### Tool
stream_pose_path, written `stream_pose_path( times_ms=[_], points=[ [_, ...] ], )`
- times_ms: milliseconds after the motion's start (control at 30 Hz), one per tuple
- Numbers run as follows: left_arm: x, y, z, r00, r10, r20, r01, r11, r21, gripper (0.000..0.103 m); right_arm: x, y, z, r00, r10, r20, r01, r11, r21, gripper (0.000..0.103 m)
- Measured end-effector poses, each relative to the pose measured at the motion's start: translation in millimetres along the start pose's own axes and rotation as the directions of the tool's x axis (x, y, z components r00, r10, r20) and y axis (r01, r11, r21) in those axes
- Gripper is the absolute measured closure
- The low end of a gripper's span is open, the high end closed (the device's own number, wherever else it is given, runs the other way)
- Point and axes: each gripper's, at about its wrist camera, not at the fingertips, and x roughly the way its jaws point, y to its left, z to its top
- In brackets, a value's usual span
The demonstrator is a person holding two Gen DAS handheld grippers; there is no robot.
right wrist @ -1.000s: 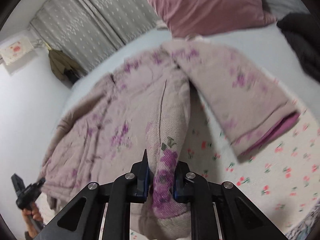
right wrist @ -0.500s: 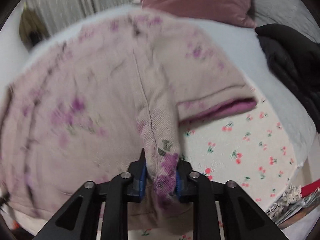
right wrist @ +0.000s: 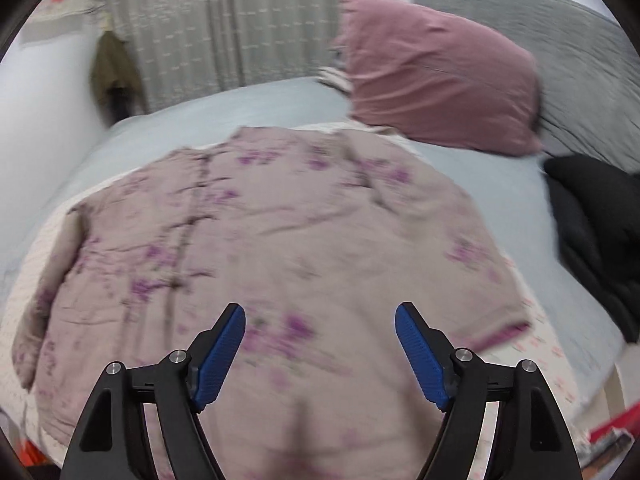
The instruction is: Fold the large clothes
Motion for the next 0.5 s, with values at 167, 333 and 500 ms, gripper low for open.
stream_pose_path(
  times_ms=[167, 333, 500],
  points=[
    [50, 58, 1, 0.993, 0.066, -0.099, -0.08, 0.985, -0.15, 0.023, 54, 43, -24, 0.983, 0.164, -0.083, -0.164, 0.986, 0.01, 0.024],
    [83, 81, 5, 0.998, 0.057, -0.035, -0.064, 0.969, -0.239, 0.025, 79, 77, -35, 0.924, 0.327, -0.196, -0.324, 0.945, 0.048, 0.024],
    [96, 77, 30, 0.989, 0.141, -0.041, -0.146, 0.963, -0.229, 0.081, 83, 92, -34, 0.942, 0.275, -0.191, -0.28, 0.96, 0.0, 0.024]
  ],
)
